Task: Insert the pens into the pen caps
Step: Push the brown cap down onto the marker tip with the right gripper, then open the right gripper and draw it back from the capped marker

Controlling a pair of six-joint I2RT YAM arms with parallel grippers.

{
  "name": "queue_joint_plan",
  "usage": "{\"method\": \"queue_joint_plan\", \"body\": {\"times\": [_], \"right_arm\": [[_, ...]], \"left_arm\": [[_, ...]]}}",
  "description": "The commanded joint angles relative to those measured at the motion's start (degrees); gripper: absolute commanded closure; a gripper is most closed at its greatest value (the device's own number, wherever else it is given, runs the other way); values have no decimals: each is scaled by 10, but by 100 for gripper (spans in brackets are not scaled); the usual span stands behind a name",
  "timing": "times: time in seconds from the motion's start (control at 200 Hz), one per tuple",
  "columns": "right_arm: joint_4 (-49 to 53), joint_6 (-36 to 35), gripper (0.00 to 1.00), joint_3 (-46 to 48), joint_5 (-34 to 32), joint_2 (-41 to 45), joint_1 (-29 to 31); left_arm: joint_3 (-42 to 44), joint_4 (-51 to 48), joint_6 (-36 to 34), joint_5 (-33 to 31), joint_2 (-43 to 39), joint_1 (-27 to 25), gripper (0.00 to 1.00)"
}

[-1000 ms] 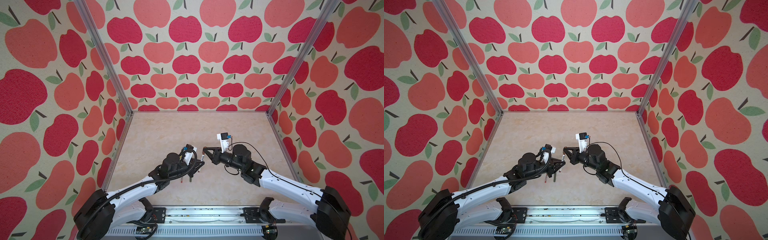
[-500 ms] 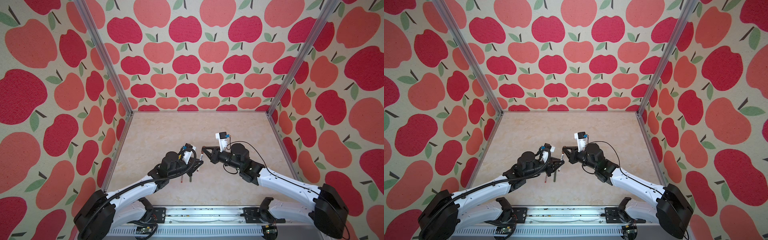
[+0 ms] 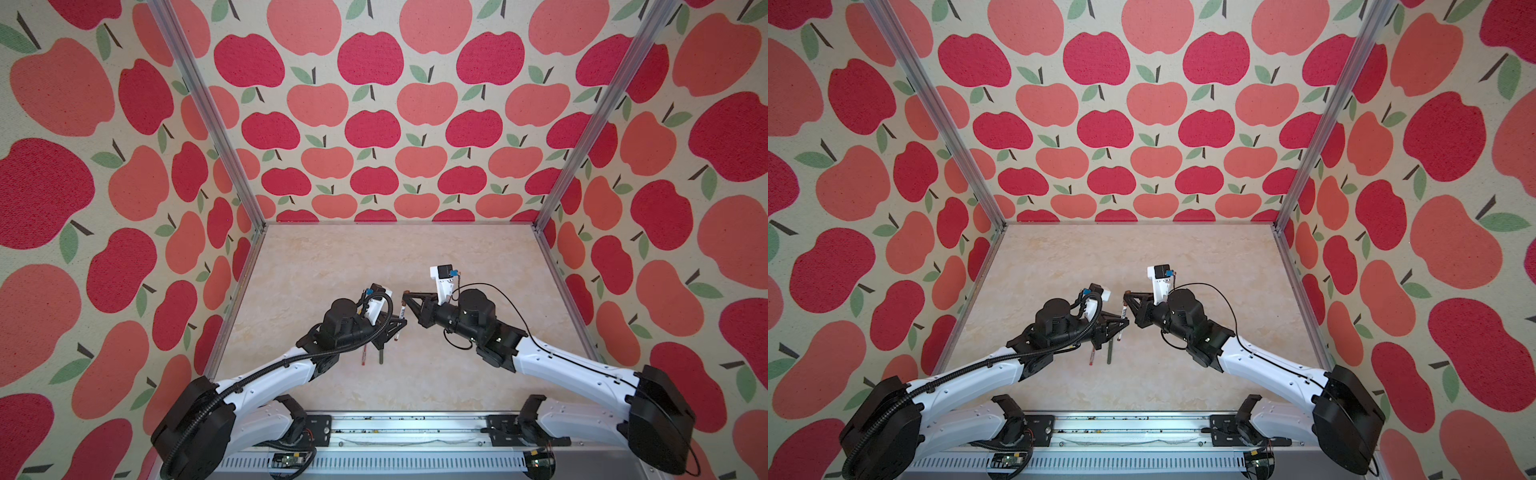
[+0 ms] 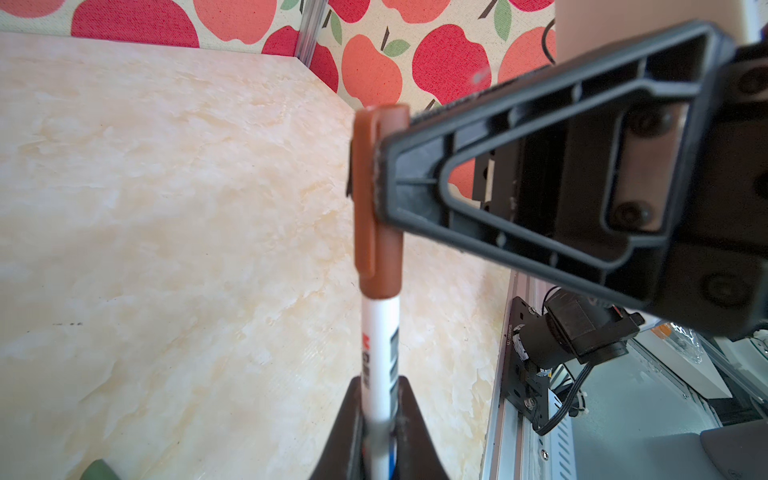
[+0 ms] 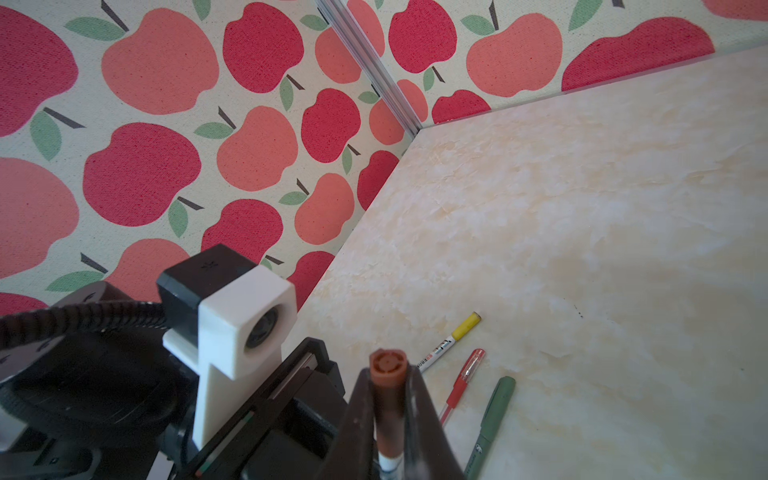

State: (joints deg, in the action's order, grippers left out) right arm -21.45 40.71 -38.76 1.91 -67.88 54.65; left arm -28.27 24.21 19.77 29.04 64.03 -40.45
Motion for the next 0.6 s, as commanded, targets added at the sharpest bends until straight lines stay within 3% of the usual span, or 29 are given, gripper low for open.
{"method": "queue_joint_plan", "body": {"times": [0.0, 0.29, 0.475, 0.595], "right_arm": [[195, -4, 96, 50, 146, -37, 57], [215, -18, 95, 35, 130, -33, 57], [254, -45, 89, 0, 109, -7, 47], [265, -50, 78, -14, 111, 18, 25]], "left_arm": [[-108, 244, -5, -51, -5, 24, 100], [-98, 240, -4, -43, -2, 24, 100], [-64, 230, -1, -45, -14, 25, 100], [-47, 206, -8, -50, -40, 25, 100]]}}
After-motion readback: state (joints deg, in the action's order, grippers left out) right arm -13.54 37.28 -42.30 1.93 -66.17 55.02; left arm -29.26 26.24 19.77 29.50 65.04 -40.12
